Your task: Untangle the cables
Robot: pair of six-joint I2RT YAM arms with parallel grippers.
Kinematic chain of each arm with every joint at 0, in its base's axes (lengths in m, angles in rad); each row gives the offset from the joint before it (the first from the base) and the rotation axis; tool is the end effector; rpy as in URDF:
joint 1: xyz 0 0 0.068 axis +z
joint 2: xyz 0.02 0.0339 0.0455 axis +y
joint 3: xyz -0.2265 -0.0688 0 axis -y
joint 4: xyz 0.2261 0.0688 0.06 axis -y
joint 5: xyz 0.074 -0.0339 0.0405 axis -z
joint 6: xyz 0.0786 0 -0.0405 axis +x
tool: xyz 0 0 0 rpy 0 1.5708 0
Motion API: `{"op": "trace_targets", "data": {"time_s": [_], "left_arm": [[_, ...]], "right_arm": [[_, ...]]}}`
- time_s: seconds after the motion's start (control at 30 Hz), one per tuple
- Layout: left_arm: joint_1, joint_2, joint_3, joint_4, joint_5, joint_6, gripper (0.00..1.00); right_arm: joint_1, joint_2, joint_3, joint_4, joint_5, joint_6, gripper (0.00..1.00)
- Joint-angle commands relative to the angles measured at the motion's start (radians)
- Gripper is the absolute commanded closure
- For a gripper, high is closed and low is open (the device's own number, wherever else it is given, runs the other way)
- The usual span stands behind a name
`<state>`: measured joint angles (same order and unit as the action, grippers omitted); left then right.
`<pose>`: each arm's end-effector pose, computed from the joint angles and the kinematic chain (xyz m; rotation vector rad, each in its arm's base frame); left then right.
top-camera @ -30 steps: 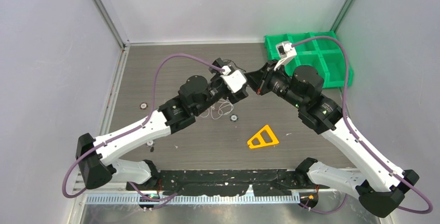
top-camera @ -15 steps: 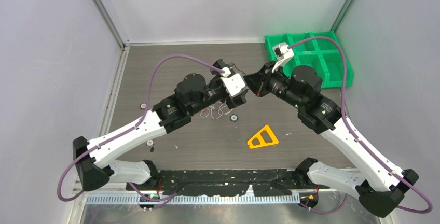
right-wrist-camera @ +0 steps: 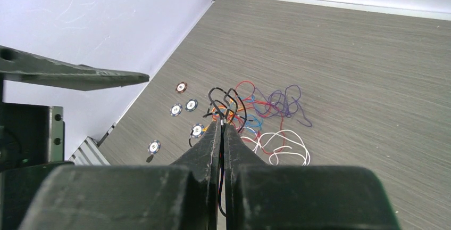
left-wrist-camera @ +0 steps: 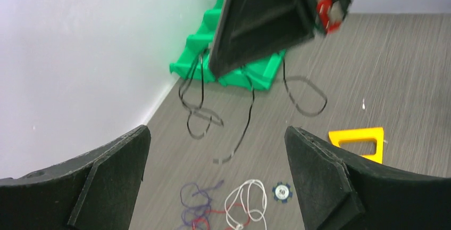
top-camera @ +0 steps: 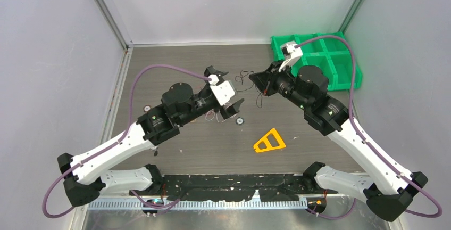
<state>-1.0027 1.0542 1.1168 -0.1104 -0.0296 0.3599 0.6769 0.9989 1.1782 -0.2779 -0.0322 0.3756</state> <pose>0.1539 -0.2368 0.3772 1.0143 1.2876 -0.4705 0.2019 0.1655 0.3883 -0.2856 1.7126 0.8142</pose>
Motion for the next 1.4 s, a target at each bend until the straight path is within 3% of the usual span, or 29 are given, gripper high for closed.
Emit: {"op": "trace_targets", "data": {"time_s": [0.0,0.27,0.5,0.73,0.8,0.9,1.07,1.27,1.37], "left_arm": [[-0.030,0.073,0.107,0.074,0.022,0.011,0.00],[-0.037,0.163,0.151,0.161,0.021,0.058,0.01],[-0.036,0.192,0.151,0.191,0.099,0.033,0.02],[-0.039,0.211,0.148,0.208,0.073,0.002,0.03],[-0.035,0.217,0.153,0.209,0.040,0.008,0.14],[-0.020,0.206,0.137,0.215,0.001,0.027,0.44],[0.006,0.177,0.114,0.145,0.058,0.029,0.77],[0.028,0.176,0.121,0.078,0.079,0.027,1.00],[0.039,0.165,0.113,0.071,0.107,0.028,1.00]], "right_arm": [[-0.001,0.008,0.004,0.057,-0.024,0.039,0.95],[0.000,-0.017,-0.038,0.119,-0.136,0.079,0.95],[0.004,-0.027,-0.047,0.149,-0.140,0.094,0.95],[0.006,-0.021,-0.054,0.173,-0.153,0.125,0.95],[0.007,-0.025,-0.055,0.169,-0.164,0.136,0.95],[0.006,-0.039,-0.048,0.141,-0.152,0.126,0.95],[-0.003,-0.059,-0.034,0.084,-0.132,0.081,0.95],[-0.010,-0.066,-0.017,0.069,-0.179,0.083,0.95],[-0.012,-0.071,-0.008,0.058,-0.184,0.076,0.95]]}}
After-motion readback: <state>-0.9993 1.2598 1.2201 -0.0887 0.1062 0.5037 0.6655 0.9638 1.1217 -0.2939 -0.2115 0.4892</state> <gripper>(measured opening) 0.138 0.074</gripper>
